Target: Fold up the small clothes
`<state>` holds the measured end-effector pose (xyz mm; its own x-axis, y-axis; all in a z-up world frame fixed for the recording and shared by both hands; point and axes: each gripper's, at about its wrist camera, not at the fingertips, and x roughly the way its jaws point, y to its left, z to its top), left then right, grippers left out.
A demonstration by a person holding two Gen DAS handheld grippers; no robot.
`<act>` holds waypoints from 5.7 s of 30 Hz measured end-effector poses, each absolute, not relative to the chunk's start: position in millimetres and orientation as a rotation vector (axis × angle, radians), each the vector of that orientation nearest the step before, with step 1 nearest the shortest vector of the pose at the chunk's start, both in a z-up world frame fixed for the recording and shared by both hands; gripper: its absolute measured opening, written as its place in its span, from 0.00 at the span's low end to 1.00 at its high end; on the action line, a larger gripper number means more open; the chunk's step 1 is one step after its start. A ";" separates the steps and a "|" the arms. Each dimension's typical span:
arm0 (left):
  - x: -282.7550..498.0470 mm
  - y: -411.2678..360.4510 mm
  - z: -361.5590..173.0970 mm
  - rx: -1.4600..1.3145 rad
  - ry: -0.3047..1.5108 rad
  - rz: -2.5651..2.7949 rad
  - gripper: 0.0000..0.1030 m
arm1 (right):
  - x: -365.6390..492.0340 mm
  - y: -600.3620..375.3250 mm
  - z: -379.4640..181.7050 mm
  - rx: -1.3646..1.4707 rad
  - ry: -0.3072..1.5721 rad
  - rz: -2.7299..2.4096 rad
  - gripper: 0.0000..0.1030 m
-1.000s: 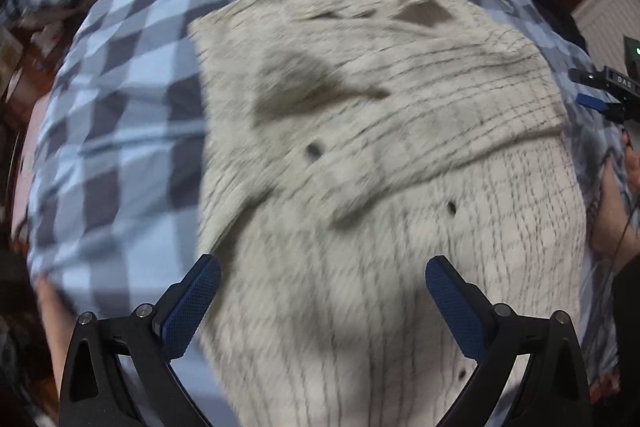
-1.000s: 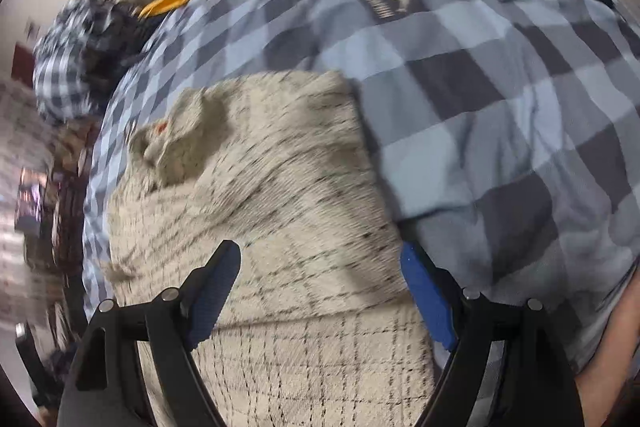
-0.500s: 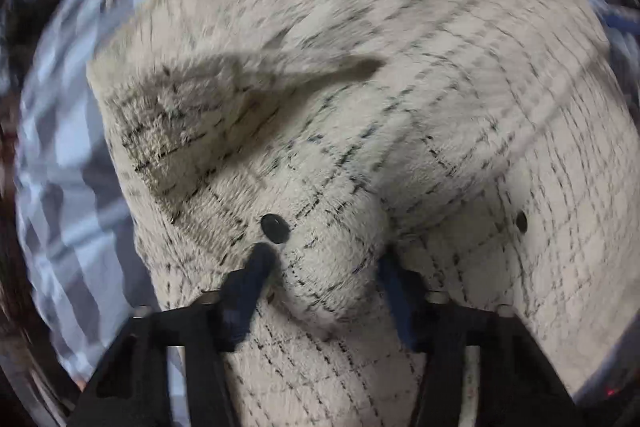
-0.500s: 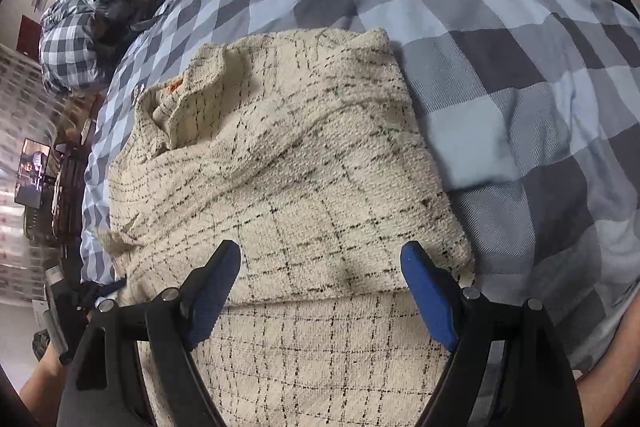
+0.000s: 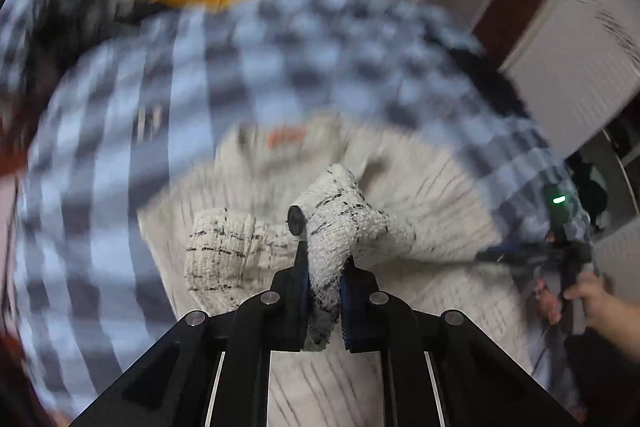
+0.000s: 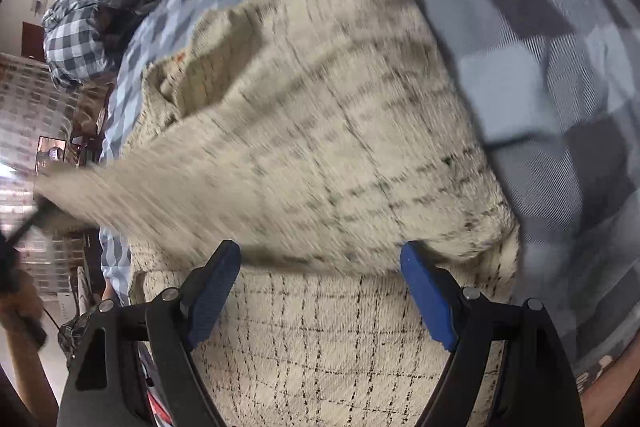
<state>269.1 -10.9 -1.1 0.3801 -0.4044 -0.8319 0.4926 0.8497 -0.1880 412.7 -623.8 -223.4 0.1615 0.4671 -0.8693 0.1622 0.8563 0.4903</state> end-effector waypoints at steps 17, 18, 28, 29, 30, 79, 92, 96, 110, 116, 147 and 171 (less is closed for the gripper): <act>220.2 59.9 -161.2 0.418 1.444 -0.478 0.19 | 408.4 -622.5 -204.0 0.536 1.359 0.295 0.78; 228.3 56.0 -147.9 0.375 1.407 -0.474 0.23 | 408.7 -622.0 -198.7 0.540 1.328 0.298 0.78; 321.4 61.5 -104.0 -0.287 1.236 -0.355 1.00 | 426.9 -613.8 -218.5 0.593 1.364 0.250 0.78; 327.5 67.7 -105.4 -0.327 1.221 -0.346 1.00 | 427.1 -612.9 -218.7 0.582 1.365 0.252 0.78; 327.7 65.2 -105.6 -0.341 1.218 -0.334 1.00 | 427.7 -610.6 -218.5 0.561 1.366 0.255 0.78; 289.2 98.5 -176.7 -0.183 1.413 -0.086 1.00 | 457.1 -656.3 -174.0 0.539 1.162 0.137 0.78; 288.0 81.9 -192.5 -0.069 1.352 -0.129 0.62 | 482.8 -586.8 -207.2 0.134 1.351 0.099 0.12; 281.7 54.7 -176.2 -0.034 1.298 -0.066 0.58 | 477.4 -610.9 -194.6 0.214 1.278 0.041 0.09; 307.6 55.7 -177.4 -0.072 1.217 -0.044 0.58 | 460.3 -655.8 -211.8 0.432 1.317 -0.089 0.20; 302.1 69.9 -153.4 0.048 1.188 -0.089 0.97 | 449.9 -624.7 -141.8 0.159 1.083 -0.157 0.29; 304.1 79.9 -201.0 0.052 1.193 -0.129 1.00 | 470.6 -678.0 -194.9 0.070 1.290 -0.099 0.44; 299.2 177.2 -158.8 -0.066 1.231 0.302 1.00 | 456.4 -627.9 -188.7 0.250 1.247 0.165 0.46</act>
